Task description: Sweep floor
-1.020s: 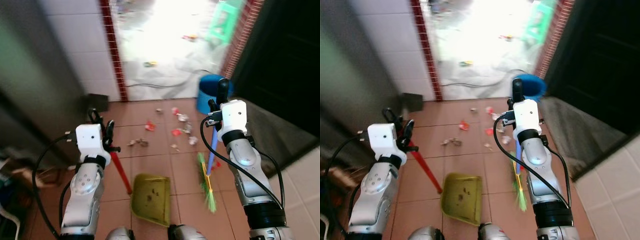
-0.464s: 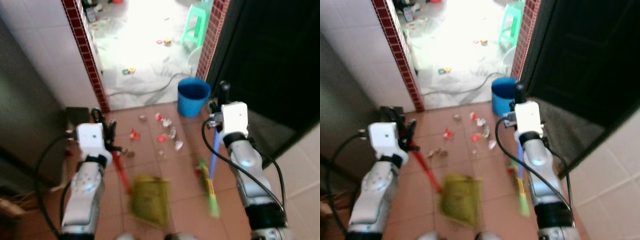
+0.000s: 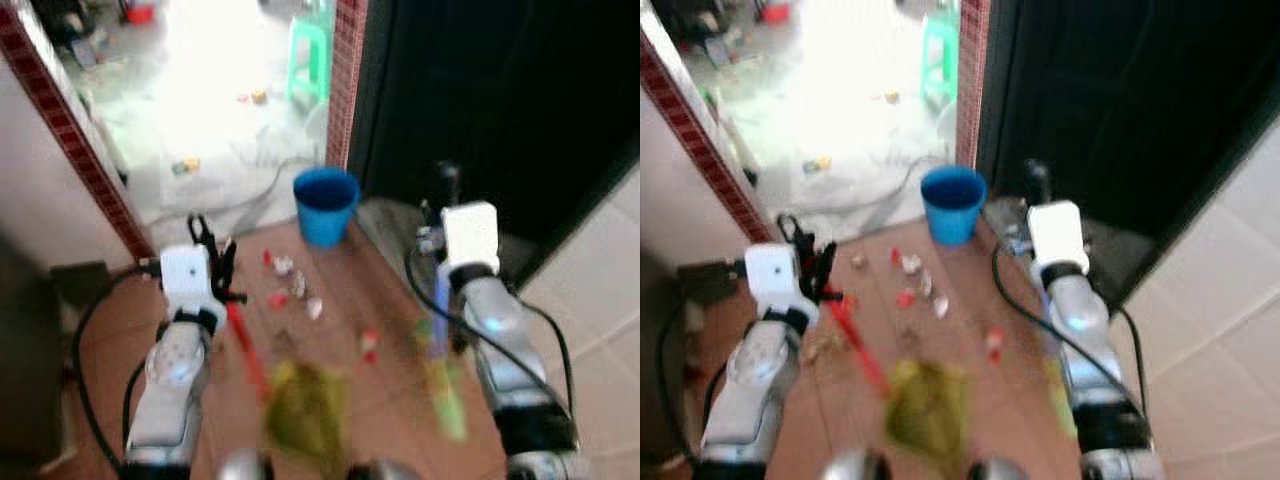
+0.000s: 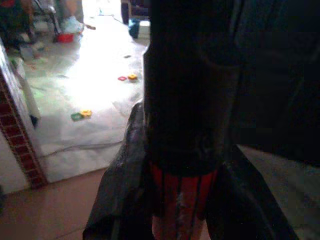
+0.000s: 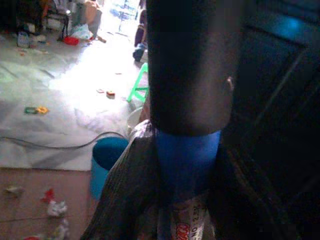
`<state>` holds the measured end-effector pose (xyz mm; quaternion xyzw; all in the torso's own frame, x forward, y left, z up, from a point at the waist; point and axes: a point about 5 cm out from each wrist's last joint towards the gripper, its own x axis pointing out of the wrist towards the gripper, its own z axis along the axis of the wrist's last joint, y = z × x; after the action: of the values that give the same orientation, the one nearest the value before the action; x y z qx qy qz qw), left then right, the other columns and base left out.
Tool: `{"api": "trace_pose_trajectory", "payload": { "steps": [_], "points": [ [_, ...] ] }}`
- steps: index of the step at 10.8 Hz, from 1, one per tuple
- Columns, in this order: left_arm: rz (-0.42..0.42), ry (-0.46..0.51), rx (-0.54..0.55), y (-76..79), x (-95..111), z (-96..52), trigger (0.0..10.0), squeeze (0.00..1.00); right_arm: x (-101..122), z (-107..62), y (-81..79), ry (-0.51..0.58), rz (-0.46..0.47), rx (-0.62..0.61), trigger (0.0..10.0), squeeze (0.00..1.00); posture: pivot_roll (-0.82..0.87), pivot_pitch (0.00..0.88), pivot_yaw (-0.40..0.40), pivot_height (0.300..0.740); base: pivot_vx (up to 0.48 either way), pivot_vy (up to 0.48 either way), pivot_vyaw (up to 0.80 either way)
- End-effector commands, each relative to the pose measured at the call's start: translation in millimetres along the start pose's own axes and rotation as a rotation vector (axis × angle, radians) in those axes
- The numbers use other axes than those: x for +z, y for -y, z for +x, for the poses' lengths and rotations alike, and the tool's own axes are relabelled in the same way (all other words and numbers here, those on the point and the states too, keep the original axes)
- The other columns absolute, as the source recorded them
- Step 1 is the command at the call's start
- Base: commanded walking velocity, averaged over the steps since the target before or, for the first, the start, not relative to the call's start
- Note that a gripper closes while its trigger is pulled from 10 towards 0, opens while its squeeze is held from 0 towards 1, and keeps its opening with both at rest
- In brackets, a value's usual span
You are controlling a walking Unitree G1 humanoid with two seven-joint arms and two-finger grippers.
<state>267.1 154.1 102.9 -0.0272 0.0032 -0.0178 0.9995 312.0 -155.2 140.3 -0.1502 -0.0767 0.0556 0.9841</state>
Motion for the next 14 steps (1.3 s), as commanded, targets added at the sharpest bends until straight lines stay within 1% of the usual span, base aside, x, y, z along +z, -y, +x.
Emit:
{"api": "trace_pose_trajectory", "payload": {
  "steps": [1,2,5,7,10,13,14],
  "points": [
    [0.031,0.051,0.006,-2.0,11.1,3.3,10.0,0.0,15.3,4.4,1.3,0.081,0.0,0.006,10.0,0.0,-0.09,0.066,0.02,0.74,0.322,0.0,0.0],
    [0.035,0.051,0.003,-1.0,11.2,3.7,10.0,0.0,18.5,6.0,2.7,0.099,-0.023,0.005,10.0,0.0,-0.09,0.065,0.018,0.74,0.386,0.285,0.0],
    [0.031,0.047,0.001,0.1,10.8,4.2,10.0,0.0,21.7,9.2,2.4,0.117,-0.033,0.012,10.0,0.0,-0.08,0.059,0.018,0.74,0.344,0.334,0.0],
    [0.042,0.046,0.003,0.4,10.5,4.5,10.0,0.0,20.4,7.7,2.1,0.118,-0.03,0.016,10.0,0.0,-0.09,0.061,0.02,0.74,0.317,0.36,0.0],
    [0.044,0.037,0.039,-3.9,9.8,4.4,10.0,0.0,21.0,5.7,-0.9,0.127,-0.016,0.037,10.0,0.0,-0.09,0.065,0.021,0.74,0.271,0.37,0.0],
    [0.096,0.023,0.087,-6.5,7.4,4.1,10.0,0.0,21.2,5.4,-2.5,0.135,-0.015,0.049,10.0,0.0,-0.09,0.067,0.021,0.74,0.274,0.35,0.0],
    [0.112,0.043,0.141,-9.0,8.5,3.5,10.0,0.0,20.9,5.2,-2.0,0.134,-0.017,0.049,10.0,0.0,-0.09,0.072,0.023,0.74,0.0,0.0,0.0]
  ]
}}
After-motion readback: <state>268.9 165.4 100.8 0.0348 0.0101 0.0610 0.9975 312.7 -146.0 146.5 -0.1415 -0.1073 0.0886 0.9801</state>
